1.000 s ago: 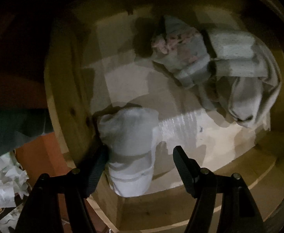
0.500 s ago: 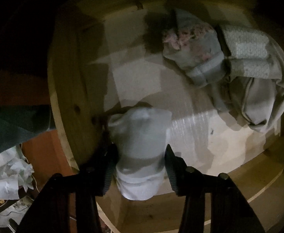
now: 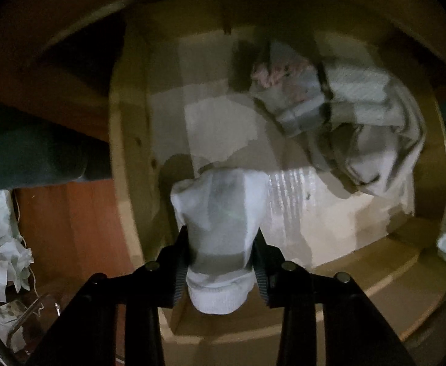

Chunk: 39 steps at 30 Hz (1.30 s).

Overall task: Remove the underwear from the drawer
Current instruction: 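Lift the white sock with the left gripper over the box while the right holds the white cloth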

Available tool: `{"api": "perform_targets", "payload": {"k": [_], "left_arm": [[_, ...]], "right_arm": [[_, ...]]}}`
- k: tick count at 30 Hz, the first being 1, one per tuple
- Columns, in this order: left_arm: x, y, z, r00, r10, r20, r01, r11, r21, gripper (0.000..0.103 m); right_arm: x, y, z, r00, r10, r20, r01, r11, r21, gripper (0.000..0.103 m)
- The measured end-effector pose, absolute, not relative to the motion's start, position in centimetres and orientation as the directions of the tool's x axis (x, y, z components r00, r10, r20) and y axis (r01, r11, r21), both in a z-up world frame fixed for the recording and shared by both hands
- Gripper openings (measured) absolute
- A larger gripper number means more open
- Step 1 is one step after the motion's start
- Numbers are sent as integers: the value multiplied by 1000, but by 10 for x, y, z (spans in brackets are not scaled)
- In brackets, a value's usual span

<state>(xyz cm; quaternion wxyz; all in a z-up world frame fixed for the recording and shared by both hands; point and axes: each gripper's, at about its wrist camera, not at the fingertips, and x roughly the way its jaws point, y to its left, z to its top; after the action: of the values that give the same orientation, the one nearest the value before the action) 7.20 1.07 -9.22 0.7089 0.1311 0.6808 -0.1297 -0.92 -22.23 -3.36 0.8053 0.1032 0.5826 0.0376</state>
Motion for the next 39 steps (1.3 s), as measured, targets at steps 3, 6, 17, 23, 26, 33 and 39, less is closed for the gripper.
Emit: {"api": "perform_targets", "payload": {"k": [3, 6, 17, 23, 26, 33, 39], "left_arm": [[61, 12, -78, 81, -17, -997, 364, 931, 14, 38], [51, 18, -63, 135, -28, -991, 364, 931, 23, 38], [19, 34, -14, 328, -51, -943, 369, 926, 79, 38], [4, 35, 12, 398, -51, -916, 350, 931, 100, 38], [-2, 39, 33, 438, -60, -897, 332, 938, 99, 38], [-18, 38, 81, 528, -85, -845, 327, 939, 110, 38], [-22, 43, 133, 577, -151, -802, 332, 941, 62, 38]], "right_arm": [[-9, -220, -34, 316, 170, -933, 55, 979, 197, 55], [-9, -221, -36, 316, 169, -934, 57, 979, 196, 55], [-9, -222, -43, 311, 142, -940, 49, 985, 165, 54], [-9, -223, -44, 309, 129, -942, 49, 987, 152, 54], [-8, -223, -45, 306, 129, -943, 49, 987, 151, 54], [-8, -222, -44, 302, 123, -945, 47, 988, 144, 54], [-9, -221, -44, 304, 118, -945, 46, 989, 138, 54]]}}
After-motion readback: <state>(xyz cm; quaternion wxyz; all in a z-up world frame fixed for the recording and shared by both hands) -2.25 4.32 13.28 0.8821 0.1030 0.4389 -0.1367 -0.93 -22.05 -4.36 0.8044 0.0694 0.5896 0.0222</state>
